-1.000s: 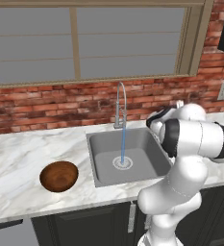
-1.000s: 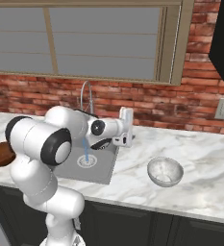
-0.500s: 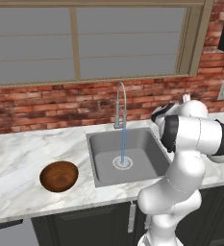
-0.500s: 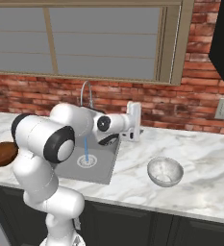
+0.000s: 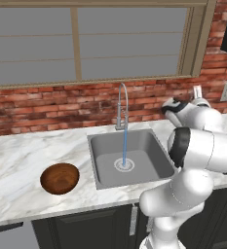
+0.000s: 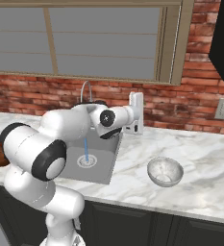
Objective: Rinse each bowl for a few seconds and place them down in the sink or on the counter.
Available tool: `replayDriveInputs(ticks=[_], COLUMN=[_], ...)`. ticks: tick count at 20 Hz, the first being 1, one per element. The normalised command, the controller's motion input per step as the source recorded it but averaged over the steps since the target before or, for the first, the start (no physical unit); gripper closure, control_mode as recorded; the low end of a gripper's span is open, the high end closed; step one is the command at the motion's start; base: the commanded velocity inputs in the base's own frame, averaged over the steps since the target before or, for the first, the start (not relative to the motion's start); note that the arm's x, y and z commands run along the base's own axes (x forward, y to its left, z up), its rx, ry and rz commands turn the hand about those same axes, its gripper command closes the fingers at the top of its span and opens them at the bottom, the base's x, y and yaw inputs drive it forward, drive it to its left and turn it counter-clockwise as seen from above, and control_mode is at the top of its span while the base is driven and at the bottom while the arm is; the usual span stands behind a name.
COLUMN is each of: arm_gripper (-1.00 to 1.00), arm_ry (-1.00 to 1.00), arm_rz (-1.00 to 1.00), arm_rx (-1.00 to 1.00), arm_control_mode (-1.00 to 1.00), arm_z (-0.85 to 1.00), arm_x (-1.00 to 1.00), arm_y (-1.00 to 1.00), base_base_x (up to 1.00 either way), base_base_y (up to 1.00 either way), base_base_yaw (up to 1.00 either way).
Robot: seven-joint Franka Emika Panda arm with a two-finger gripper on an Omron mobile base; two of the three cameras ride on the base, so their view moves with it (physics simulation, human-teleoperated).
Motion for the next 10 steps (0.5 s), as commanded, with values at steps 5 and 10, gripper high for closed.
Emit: replayDriveInputs(ticks=[5, 10], arm_gripper=[-1.00, -1.00], arm_ry=[0.06, 0.13], arm_rz=[-0.02, -0.08], arm_rx=[0.03, 0.09], arm_control_mode=[-1.00, -1.00], arm_z=[0.51, 0.26], arm_x=[-0.12, -0.20], arm_y=[-0.13, -0.20], base_base_x=[0.00, 0.00], base_base_y=[0.00, 0.00], base_base_yaw=[0.00, 0.00])
